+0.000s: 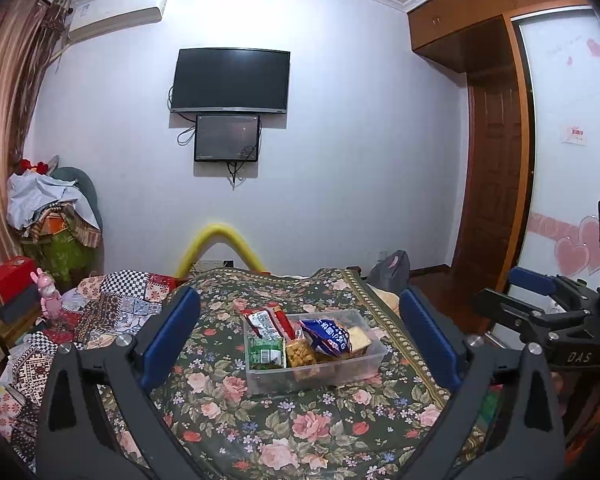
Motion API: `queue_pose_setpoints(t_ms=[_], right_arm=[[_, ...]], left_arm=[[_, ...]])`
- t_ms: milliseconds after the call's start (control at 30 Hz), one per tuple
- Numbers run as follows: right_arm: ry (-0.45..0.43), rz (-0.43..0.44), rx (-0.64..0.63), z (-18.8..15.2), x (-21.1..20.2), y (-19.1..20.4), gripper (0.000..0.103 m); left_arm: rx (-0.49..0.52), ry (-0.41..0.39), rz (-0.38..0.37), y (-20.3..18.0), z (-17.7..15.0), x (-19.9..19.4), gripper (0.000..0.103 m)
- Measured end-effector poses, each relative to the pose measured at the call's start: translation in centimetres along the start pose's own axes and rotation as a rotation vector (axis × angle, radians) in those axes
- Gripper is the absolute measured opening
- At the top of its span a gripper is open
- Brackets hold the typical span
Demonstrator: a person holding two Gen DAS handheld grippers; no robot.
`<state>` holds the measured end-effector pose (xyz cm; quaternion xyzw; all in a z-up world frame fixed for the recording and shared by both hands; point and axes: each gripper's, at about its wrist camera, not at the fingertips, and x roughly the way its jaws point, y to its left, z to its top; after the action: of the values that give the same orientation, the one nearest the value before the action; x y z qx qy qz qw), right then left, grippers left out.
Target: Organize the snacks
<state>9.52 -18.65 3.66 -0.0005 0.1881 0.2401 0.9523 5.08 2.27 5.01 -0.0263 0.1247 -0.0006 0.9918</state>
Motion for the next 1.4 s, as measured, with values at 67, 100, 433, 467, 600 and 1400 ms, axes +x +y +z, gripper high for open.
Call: queue_pose_setpoints(t_ms=[67,100,433,467,600,1400], right_arm=[[-0.002,-0.004,-0.001,-0.2,-0.3,0.0,0.103],[0.000,-0.004,-0.002,-0.2,-0.3,0.0,0.103],[-0.005,-0.001,0.001,-0.5,-1.0,0.2,0.103],[-0.005,0.000,0.001,-0.4,-1.1,0.2,0.103],[-0.009,0.000,0.000,-0.5,-1.3,0.5,0.103],[-0.017,-0.009,-0.005,0.0,-1.8,0.6,0.103]], left_arm=[[0.007,-0.002,0.004,-0.2,-0.3,0.0,0.101],[0.008,-0.002,0.006,-0.3,-0.3,-0.2,0.102],[0.007,0.005,0.010,-0.5,-1.0,-0.5,0.102],[0.005,0.006,0.010,-0.4,-1.0,-0.5,0.102],[-0.001,0.008,0.009,-0.3,-0.9,-0.6,0.102],[-0.003,0.024,-0.019,-0.4,-0.9,-0.3,0.102]])
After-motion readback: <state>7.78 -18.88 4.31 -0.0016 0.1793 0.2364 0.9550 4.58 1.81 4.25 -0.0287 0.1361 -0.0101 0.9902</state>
